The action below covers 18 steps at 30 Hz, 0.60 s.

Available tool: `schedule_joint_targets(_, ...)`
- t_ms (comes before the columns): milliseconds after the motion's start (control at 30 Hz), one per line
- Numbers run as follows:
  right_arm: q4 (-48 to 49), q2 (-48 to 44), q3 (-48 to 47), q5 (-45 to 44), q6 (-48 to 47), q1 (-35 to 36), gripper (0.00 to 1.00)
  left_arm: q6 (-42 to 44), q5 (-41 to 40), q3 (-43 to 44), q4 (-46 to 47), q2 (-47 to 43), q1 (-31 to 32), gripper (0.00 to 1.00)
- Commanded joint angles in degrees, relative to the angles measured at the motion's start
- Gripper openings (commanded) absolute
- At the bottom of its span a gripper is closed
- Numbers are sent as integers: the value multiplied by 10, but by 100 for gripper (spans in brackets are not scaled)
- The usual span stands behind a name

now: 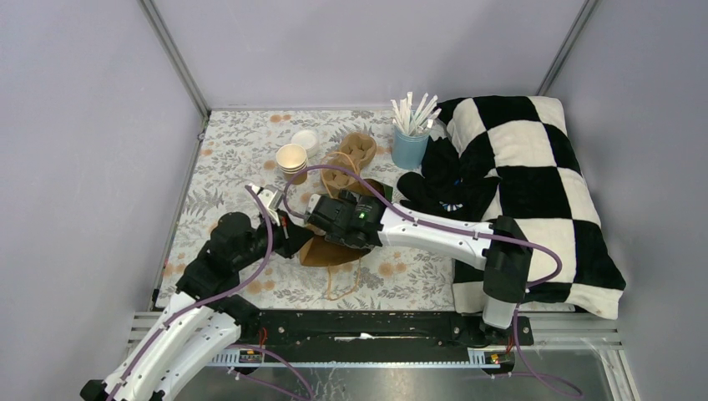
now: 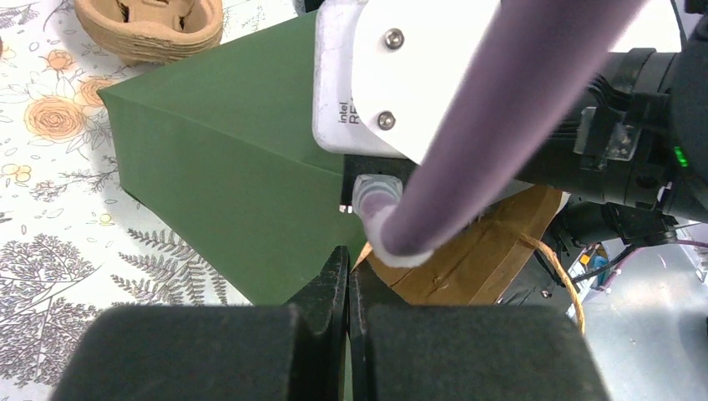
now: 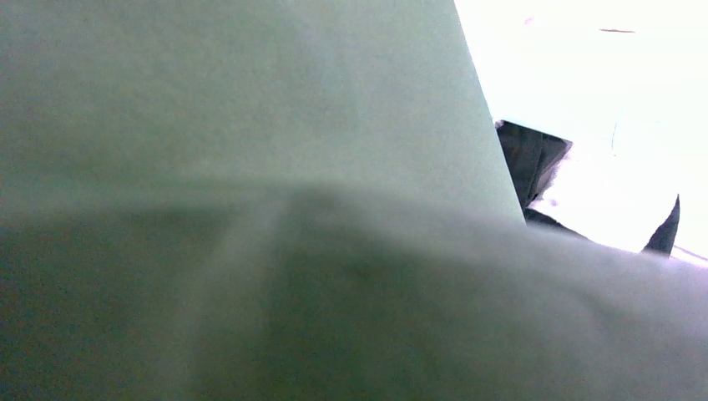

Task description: Pack the takeout coffee

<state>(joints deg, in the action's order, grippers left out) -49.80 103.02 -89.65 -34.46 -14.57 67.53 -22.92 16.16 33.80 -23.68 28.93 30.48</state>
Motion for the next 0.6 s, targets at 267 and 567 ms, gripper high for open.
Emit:
schedule_joint_targets(267,-54,10,-14,-49,-28,-20,26,28,-13,62,3,-2,0,0)
schedule_joint_targets(567,-19,-19,38,-11,-49,-31,28,35,-56,80,5,6,0,0)
